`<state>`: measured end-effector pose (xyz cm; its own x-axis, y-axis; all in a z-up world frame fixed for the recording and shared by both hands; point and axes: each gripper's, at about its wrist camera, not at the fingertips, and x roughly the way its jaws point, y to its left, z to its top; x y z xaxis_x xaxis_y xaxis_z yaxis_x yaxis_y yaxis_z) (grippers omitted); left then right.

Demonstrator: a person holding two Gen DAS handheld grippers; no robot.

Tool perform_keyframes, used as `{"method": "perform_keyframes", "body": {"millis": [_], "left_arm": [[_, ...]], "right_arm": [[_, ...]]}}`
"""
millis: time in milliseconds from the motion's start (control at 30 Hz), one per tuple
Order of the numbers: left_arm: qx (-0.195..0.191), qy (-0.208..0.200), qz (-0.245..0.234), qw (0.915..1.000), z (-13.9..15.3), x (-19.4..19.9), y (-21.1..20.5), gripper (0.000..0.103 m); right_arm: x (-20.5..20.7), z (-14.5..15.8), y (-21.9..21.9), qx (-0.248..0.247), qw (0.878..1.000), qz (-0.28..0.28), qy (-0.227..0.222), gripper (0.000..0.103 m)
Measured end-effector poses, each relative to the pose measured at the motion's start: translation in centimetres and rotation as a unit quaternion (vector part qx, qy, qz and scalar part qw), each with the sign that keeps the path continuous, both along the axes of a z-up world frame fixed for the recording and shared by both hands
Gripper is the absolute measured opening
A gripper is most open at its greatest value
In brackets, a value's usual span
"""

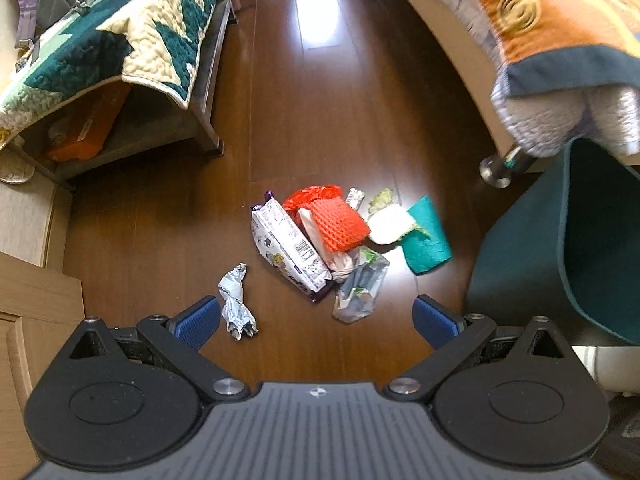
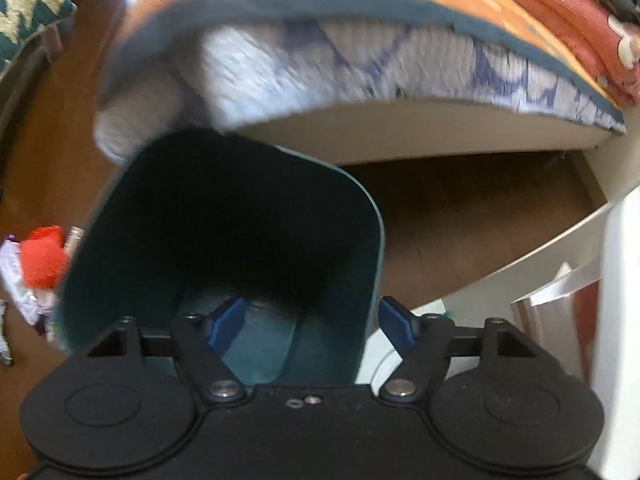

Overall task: Collect trash
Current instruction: 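Close the left gripper on the crumpled foil while the right gripper holds the teal wastebasket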

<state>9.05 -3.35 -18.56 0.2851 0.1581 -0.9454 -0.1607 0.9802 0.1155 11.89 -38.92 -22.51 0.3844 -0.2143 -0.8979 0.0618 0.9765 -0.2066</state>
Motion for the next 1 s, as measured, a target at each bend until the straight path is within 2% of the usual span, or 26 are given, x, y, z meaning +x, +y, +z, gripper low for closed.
{"method": "perform_keyframes", "body": {"millis": [67, 233, 300, 367, 467, 600, 667, 767, 900, 1000], "left_arm": [[0.007, 0.0, 0.002, 1.0, -1.5, 0.7, 0.2, 0.103], [0.016, 0.0, 0.009, 0.9998, -5.3, 2.8, 1.3, 0.103], [0.014, -0.002, 0.013, 0.9998, -6.6, 3.5, 2.1, 0.103], [0.015, -0.006, 0.011, 0.9998, -7.7, 3.9, 2.8, 0.103], [0.028, -0.011, 0.01, 0.9995, -9.4, 4.1, 4.2, 0.103], [0.048, -0.008, 0.021, 0.9986, -11.5, 4.0, 7.1, 0.103], [0.063, -0.003, 0.03, 0.9975, -12.5, 3.5, 8.8, 0.103], [0.061, 0.028, 0.056, 0.9962, -15.0, 2.6, 11.5, 0.103], [0.071, 0.057, 0.07, 0.9934, -18.9, 1.5, 13.8, 0.103], [0.072, 0.065, 0.082, 0.992, -21.3, 0.9, 15.0, 0.103]], "right_arm": [[0.6, -1.3, -0.8, -0.003, 1.0, -0.005, 0.009, 0.069], [1.6, -3.8, -2.6, 0.016, 0.999, -0.028, 0.04, 0.047], [1.8, -4.7, -2.9, 0.014, 0.998, -0.019, 0.05, 0.043], [1.9, -5.5, -3.0, 0.018, 0.998, -0.011, 0.06, 0.034], [2.0, -6.4, -2.9, 0.008, 0.998, -0.01, 0.068, 0.03], [2.5, -7.7, -2.7, -0.025, 0.995, -0.005, 0.092, 0.015], [2.3, -7.9, -2.4, -0.034, 0.995, 0.004, 0.093, 0.015], [1.9, -7.6, -1.3, -0.036, 0.995, 0.018, 0.09, 0.014], [0.9, -6.0, 0.8, -0.016, 0.995, 0.047, 0.089, 0.009], [-0.3, -4.9, 3.5, -0.032, 0.992, 0.071, 0.097, 0.011]]}}
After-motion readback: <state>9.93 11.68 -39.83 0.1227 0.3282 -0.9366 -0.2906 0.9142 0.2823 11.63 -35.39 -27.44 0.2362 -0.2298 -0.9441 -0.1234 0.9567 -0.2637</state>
